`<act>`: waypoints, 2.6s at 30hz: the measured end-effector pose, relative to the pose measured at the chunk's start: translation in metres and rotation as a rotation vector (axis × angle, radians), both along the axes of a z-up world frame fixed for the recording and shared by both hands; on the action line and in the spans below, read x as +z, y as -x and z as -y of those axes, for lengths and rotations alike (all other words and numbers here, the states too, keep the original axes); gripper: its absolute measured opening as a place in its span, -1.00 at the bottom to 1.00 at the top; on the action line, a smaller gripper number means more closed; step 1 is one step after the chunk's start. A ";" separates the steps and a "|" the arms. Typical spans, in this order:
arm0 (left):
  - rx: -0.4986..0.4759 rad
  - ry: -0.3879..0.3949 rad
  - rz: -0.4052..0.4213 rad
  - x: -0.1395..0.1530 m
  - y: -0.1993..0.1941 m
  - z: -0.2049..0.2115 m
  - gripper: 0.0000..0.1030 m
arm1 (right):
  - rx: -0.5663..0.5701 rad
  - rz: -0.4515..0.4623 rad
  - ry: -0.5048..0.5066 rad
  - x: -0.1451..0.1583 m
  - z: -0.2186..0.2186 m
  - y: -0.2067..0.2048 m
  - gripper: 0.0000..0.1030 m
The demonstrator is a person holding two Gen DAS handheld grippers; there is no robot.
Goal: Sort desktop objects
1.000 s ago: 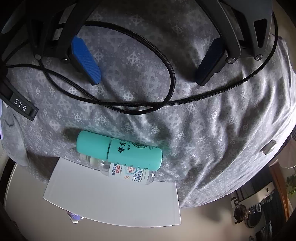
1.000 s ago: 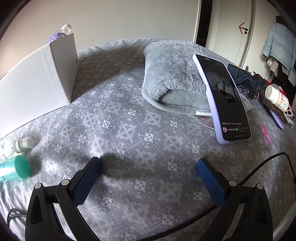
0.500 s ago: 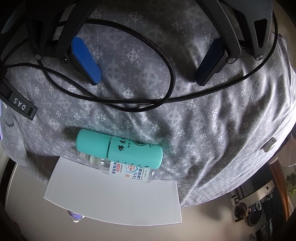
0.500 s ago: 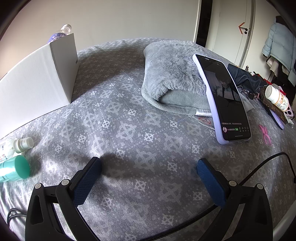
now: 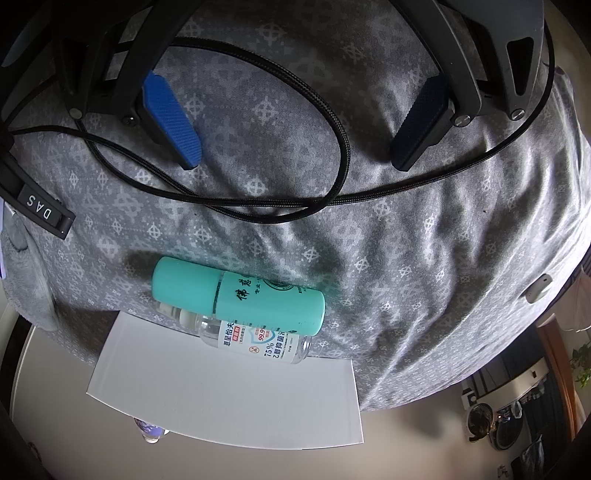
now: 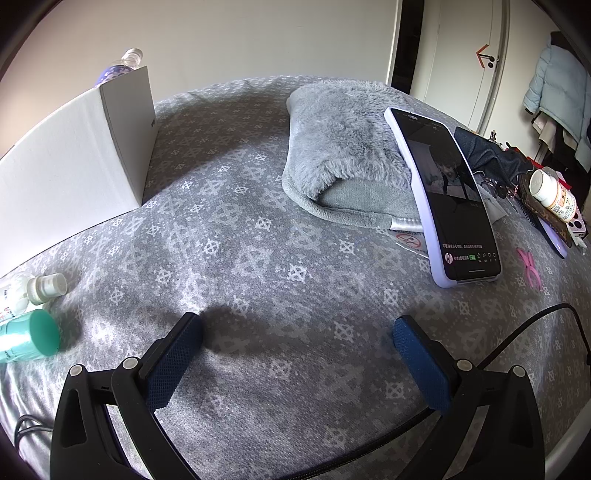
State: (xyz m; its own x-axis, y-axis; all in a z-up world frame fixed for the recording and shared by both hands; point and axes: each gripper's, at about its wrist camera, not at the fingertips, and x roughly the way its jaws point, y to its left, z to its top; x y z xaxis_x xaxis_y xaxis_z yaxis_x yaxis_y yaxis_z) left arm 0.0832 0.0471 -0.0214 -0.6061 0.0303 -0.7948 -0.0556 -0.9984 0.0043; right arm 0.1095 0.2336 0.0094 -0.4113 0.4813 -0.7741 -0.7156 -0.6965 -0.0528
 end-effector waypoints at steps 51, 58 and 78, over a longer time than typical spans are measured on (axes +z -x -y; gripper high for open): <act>-0.006 0.008 0.043 0.003 0.009 -0.001 0.99 | 0.001 0.000 0.000 0.000 0.000 0.000 1.00; -0.010 -0.009 0.051 0.005 0.005 0.002 0.99 | 0.001 0.000 0.000 0.000 0.000 0.000 1.00; 0.036 -0.074 -0.190 0.058 -0.023 0.018 0.99 | 0.001 0.000 0.000 0.000 0.001 0.000 1.00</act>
